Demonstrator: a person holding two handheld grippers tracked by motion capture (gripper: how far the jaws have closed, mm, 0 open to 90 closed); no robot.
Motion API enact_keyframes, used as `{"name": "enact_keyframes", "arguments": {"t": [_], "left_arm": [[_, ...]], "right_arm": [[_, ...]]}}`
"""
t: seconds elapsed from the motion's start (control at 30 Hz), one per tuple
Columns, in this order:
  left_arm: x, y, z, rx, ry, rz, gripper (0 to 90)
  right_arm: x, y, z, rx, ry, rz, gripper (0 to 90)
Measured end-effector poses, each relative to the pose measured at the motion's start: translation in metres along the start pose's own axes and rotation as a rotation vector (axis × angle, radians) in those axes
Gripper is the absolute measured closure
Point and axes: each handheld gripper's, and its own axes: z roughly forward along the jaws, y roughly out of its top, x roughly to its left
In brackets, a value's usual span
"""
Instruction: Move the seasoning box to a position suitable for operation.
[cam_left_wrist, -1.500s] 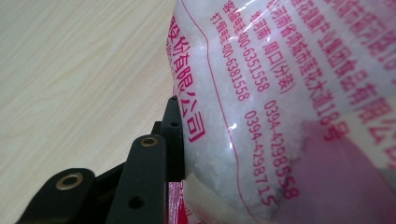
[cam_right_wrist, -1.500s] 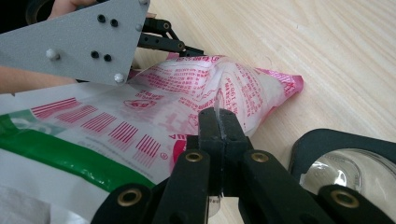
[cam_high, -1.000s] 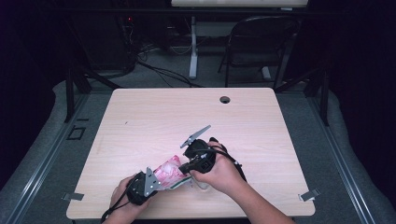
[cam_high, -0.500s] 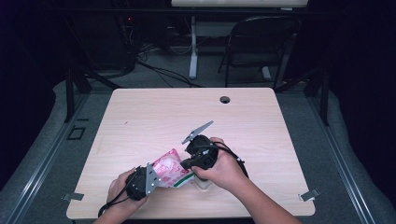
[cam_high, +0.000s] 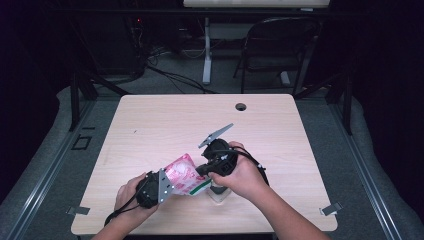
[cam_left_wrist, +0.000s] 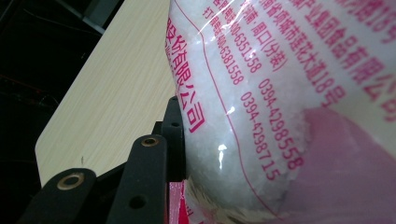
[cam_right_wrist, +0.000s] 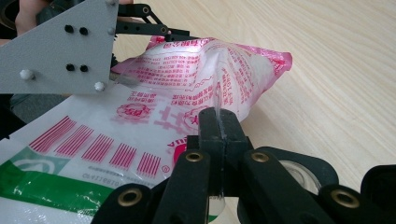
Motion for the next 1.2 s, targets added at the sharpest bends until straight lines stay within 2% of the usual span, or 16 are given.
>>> {"name": "enact_keyframes", "arguments": {"t": [0.27, 0.33, 0.43, 0.73, 0.93, 1.03, 1.2], "left_arm": [[0.004, 0.006, 0.004, 0.004, 0.007, 0.008, 67.1], [0.004, 0.007, 0.005, 0.001, 0.014, 0.017, 67.1], [0.005, 0.01, 0.006, 0.002, 0.023, 0.027, 67.1], [0.009, 0.016, 0.004, 0.011, 0.068, 0.075, 67.2], [0.012, 0.021, 0.003, -0.001, 0.117, 0.105, 67.3], [0.014, 0.023, 0.002, 0.013, 0.134, 0.132, 67.3], [0.014, 0.024, 0.003, 0.014, 0.151, 0.146, 67.3]], "right_arm": [[-0.006, 0.003, -0.003, 0.003, -0.009, 0.015, 90.0], [-0.007, 0.003, -0.003, -0.012, -0.012, 0.024, 90.0], [-0.01, 0.003, -0.004, -0.001, -0.017, 0.017, 90.0], [-0.014, 0.003, -0.009, -0.017, -0.029, 0.023, 90.0], [-0.016, 0.004, -0.013, -0.028, -0.033, 0.023, 90.0], [-0.016, 0.004, -0.013, -0.036, -0.038, 0.027, 90.0], [-0.018, 0.003, -0.014, -0.037, -0.045, 0.028, 90.0]]}}
